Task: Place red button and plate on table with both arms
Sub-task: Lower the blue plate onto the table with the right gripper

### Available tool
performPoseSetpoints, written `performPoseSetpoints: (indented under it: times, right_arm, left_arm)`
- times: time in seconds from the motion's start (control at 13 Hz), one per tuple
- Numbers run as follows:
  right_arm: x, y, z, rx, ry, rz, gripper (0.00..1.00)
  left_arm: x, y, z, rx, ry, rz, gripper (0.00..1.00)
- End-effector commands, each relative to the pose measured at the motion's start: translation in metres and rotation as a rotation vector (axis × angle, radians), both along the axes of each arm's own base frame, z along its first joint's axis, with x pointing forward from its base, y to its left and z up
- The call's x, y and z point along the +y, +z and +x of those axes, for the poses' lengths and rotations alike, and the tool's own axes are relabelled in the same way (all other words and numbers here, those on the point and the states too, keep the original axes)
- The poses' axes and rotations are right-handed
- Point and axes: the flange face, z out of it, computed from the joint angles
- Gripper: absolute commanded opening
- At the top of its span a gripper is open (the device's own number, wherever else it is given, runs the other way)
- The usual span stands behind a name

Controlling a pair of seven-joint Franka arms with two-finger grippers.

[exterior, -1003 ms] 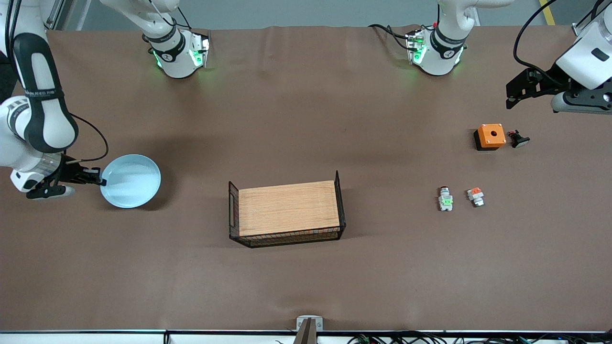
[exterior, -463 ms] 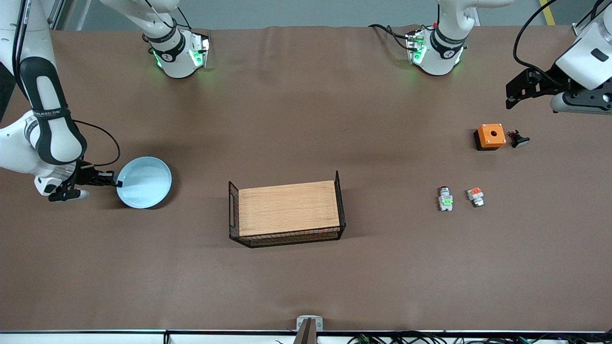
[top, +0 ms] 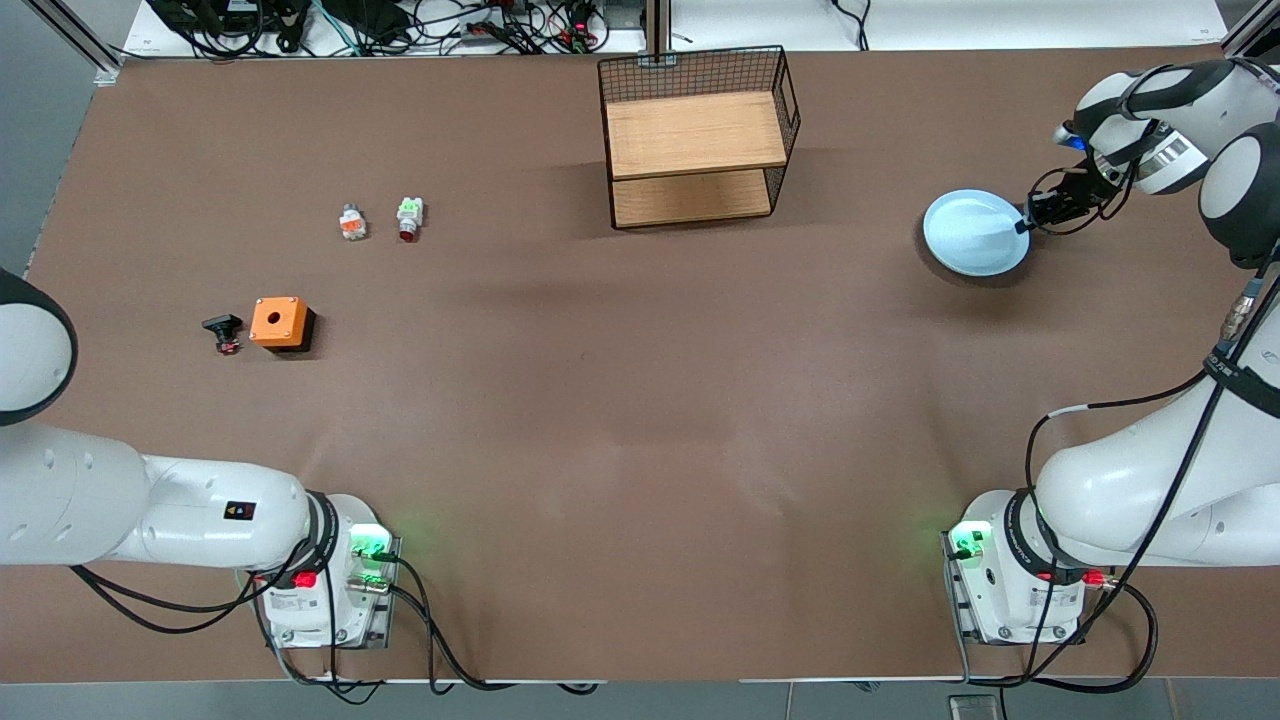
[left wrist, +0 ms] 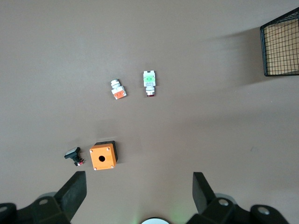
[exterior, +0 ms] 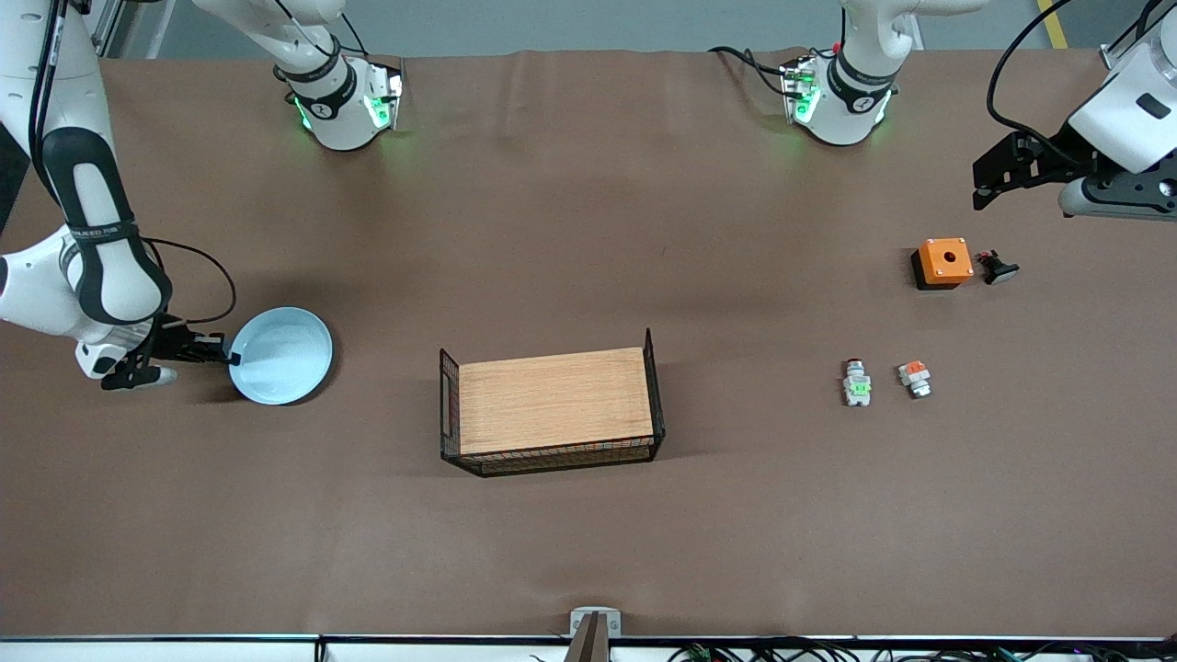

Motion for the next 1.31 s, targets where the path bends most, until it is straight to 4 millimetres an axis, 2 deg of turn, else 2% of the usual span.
performPoseSetpoints:
  times: [0.0,0.23,0.39,0.62,0.69,0.77,0.93,1.0,1.08,1.16,1.23]
  right_arm:
    - [-0.004,-0.003,0.000,-0.022,-0.006,0.017,0.01]
    - [-0.005,-0.003,0.001,-0.027,-0.006,0.011,0.03]
    - [-0.006,-0.006,0.001,-0.027,-0.008,0.005,0.13]
    - [-0.006,-0.005,0.002,-0.028,-0.011,0.005,0.20]
    - [-0.005,-0.003,0.003,-0.028,-0.012,0.008,0.31]
    - [-0.001,0.003,0.007,-0.032,-0.014,0.010,0.36]
    - [0.002,0.023,0.013,-0.042,-0.046,0.023,0.38]
    - [0.008,0.027,0.017,-0.010,-0.073,0.050,0.43]
    - [0.013,0.035,0.021,0.017,-0.100,0.076,0.50]
    - [0.017,0.042,0.021,0.033,-0.084,0.103,0.62]
    - [0.027,0.046,0.023,0.035,-0.041,0.110,0.99]
  left_arm:
    - [-0.001,0.004,-0.005,-0.016,0.007,0.010,1.00]
    - [-0.002,0.003,-0.004,-0.014,0.007,0.010,1.00]
    - [-0.002,0.002,-0.004,-0.013,0.006,0.010,1.00]
    - [-0.001,0.003,-0.004,-0.016,0.007,0.014,1.00]
    - [-0.001,0.004,-0.004,-0.018,0.009,0.016,1.00]
    - [-0.001,0.004,-0.004,-0.022,0.018,0.020,1.00]
    - [-0.002,0.005,-0.004,-0.025,0.029,0.023,1.00]
    - [-0.005,0.006,-0.005,-0.026,0.023,0.022,1.00]
    - [-0.006,0.007,-0.006,-0.028,0.023,0.022,1.00]
    - [-0.006,0.007,-0.006,-0.028,0.023,0.022,1.00]
    - [-0.007,0.007,-0.006,-0.029,0.022,0.021,1.00]
